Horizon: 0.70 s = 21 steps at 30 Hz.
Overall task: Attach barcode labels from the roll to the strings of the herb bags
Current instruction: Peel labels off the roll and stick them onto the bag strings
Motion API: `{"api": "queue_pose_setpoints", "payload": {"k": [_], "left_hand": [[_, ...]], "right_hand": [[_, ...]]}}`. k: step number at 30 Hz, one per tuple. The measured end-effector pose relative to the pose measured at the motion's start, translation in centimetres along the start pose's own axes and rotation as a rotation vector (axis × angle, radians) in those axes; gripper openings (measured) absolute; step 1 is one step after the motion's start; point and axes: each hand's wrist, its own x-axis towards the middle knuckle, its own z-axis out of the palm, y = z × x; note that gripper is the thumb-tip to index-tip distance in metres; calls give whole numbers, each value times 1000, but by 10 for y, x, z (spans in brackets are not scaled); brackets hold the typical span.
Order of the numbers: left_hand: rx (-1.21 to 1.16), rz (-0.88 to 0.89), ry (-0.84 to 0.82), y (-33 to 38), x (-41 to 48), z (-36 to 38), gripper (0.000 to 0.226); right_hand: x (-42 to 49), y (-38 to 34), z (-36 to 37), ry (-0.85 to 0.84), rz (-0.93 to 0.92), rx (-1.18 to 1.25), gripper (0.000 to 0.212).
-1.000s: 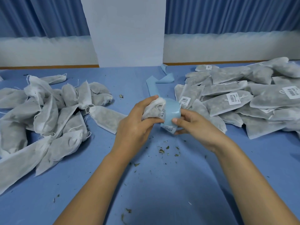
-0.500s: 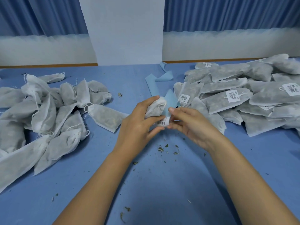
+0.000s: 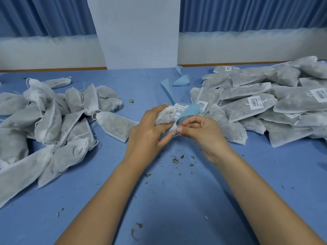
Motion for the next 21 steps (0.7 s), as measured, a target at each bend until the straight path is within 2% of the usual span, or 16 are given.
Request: {"api": "queue_pose_setpoints", "payload": {"k": [10, 13, 15, 17, 19, 21], "left_hand": [[-31, 55, -53, -5, -3, -2, 23], [-187, -129, 26, -6, -5, 1, 23], [-328, -328, 213, -10, -3, -4, 20], [-373, -433, 336, -18, 0, -12, 20], [-336, -365, 282, -22, -1, -14, 16], [-261, -236, 138, -15, -3, -10, 20]], "right_hand": [[1, -2, 0, -62, -118, -155, 18], [1, -3, 0, -76, -121, -221, 19], [1, -5, -2, -30, -96, -235, 18], [3, -9, -6, 54, -88, -212, 19], [3, -11, -8, 83, -98, -181, 19], [1, -9, -4, 63, -111, -197, 18]]}}
